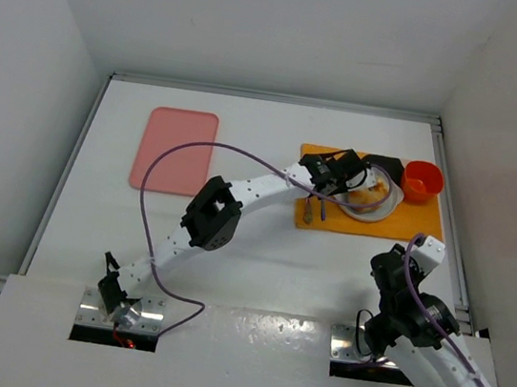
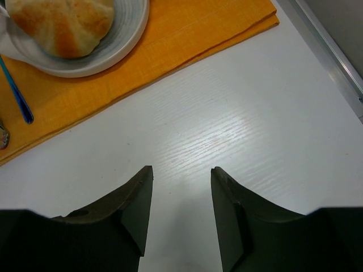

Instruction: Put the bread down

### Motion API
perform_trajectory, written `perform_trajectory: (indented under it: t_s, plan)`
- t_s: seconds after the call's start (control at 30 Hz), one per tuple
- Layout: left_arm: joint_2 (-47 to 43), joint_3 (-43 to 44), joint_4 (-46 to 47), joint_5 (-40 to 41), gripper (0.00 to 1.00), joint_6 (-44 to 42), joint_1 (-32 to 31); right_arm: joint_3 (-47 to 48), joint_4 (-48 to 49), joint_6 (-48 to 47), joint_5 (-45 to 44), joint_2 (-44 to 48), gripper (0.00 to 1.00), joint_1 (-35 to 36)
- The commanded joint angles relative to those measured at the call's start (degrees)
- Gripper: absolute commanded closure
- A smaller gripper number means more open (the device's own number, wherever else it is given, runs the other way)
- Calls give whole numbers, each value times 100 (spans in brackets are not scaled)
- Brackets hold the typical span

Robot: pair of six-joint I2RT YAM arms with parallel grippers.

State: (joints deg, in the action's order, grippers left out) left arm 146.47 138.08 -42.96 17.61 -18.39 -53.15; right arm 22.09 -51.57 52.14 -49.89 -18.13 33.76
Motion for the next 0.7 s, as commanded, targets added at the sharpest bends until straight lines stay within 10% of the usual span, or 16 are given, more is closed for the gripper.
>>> perform_trajectory:
  t_s: [0.0, 0.5, 0.67]
  plan:
    - [-5, 35, 612, 1050, 100, -506, -117, 59, -11, 139, -47, -85, 55, -18]
    - [-426, -211, 2292, 2449, 100, -1588, 314, 156, 209, -28, 321, -358, 55, -27]
    - [-1268, -717, 1400, 1451, 100, 92, 892, 86, 226, 138, 445, -375, 56, -18]
